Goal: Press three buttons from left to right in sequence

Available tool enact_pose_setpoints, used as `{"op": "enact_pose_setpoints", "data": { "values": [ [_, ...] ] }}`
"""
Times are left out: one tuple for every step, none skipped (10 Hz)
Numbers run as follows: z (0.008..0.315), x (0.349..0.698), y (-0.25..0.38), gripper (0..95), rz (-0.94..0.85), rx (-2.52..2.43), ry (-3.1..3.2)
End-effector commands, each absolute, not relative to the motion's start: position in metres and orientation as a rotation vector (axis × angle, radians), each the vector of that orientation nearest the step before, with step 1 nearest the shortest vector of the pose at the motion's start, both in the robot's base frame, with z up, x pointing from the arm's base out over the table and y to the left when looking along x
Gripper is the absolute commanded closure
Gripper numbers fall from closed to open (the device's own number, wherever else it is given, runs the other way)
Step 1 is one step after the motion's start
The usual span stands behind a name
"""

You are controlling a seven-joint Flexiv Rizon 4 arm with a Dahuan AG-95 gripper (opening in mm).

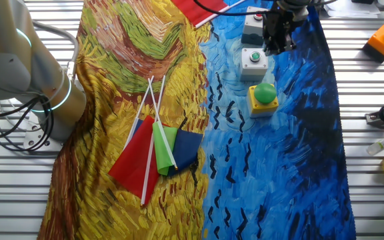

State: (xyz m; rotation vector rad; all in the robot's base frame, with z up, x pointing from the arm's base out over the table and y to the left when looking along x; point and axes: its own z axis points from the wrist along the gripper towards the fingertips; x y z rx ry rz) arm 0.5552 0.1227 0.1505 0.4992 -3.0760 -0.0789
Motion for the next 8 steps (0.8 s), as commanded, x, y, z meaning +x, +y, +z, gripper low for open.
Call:
{"op": "enact_pose_setpoints", "data": {
  "values": [
    [0.150, 0.556, 0.128, 19.0, -0.076, 0.500, -3.075],
    [0.150, 0.554, 0.135, 19.0, -0.074, 0.489, -3.076],
    [0.148, 0.552, 0.139, 19.0, -0.073, 0.485, -3.079],
    [0.146, 0.549, 0.144, 19.0, -0.076, 0.479, -3.084],
    [0.145, 0.545, 0.150, 19.0, -0.075, 0.466, -3.088],
    [0.144, 0.543, 0.153, 19.0, -0.074, 0.462, -3.091],
    [0.143, 0.541, 0.158, 19.0, -0.076, 0.459, -3.093],
    [0.142, 0.540, 0.162, 19.0, -0.077, 0.451, -3.095]
  ]
}}
